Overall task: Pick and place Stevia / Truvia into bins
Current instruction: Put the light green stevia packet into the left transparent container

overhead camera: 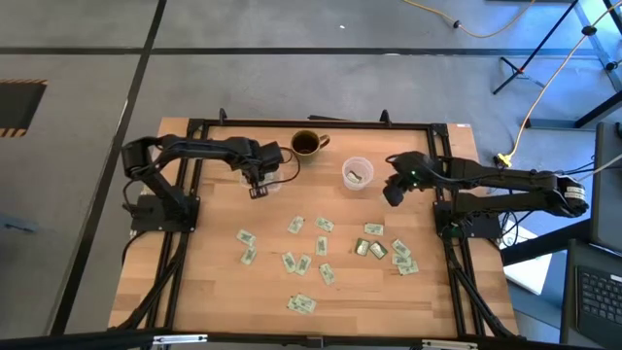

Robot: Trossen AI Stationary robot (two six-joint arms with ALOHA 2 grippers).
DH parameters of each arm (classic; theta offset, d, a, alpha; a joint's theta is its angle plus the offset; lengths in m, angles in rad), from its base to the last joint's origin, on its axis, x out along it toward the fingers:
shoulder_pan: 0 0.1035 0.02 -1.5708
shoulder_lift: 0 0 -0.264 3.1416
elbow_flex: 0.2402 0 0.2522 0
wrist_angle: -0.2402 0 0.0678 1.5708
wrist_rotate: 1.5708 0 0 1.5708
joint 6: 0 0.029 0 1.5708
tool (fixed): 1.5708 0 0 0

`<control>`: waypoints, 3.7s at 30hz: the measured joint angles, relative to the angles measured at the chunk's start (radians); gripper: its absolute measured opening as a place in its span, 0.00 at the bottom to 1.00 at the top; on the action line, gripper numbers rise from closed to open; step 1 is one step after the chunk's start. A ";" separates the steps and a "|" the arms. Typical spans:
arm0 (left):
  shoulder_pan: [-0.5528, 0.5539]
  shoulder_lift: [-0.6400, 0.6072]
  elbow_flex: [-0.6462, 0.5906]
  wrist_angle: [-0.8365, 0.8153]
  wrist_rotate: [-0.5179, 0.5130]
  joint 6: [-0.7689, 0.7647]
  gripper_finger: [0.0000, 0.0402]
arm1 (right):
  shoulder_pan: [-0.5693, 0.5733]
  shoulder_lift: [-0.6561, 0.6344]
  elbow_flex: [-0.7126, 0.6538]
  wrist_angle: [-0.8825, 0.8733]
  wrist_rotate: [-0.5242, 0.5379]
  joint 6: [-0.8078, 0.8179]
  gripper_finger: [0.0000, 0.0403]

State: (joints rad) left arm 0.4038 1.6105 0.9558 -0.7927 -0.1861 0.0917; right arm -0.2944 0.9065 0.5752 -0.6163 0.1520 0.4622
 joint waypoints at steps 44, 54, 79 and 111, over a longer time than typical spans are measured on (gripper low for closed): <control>-0.603 -0.134 0.000 -0.146 0.172 -0.175 0.15 | -0.003 0.119 0.000 -0.013 -0.001 0.008 0.22; -0.609 0.013 0.000 -0.078 0.197 -0.176 0.19 | -0.003 0.119 0.001 -0.005 -0.002 0.032 0.22; -0.624 0.019 -0.124 0.079 0.261 -0.173 0.21 | -0.003 0.119 0.001 0.010 -0.002 0.034 0.22; -0.626 0.017 -0.167 0.115 0.187 -0.220 0.05 | -0.003 0.119 0.001 0.013 -0.002 0.031 0.22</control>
State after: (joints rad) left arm -0.2222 1.6279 0.7883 -0.6773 0.0005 -0.1280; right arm -0.2970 1.0252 0.5758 -0.6033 0.1497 0.4934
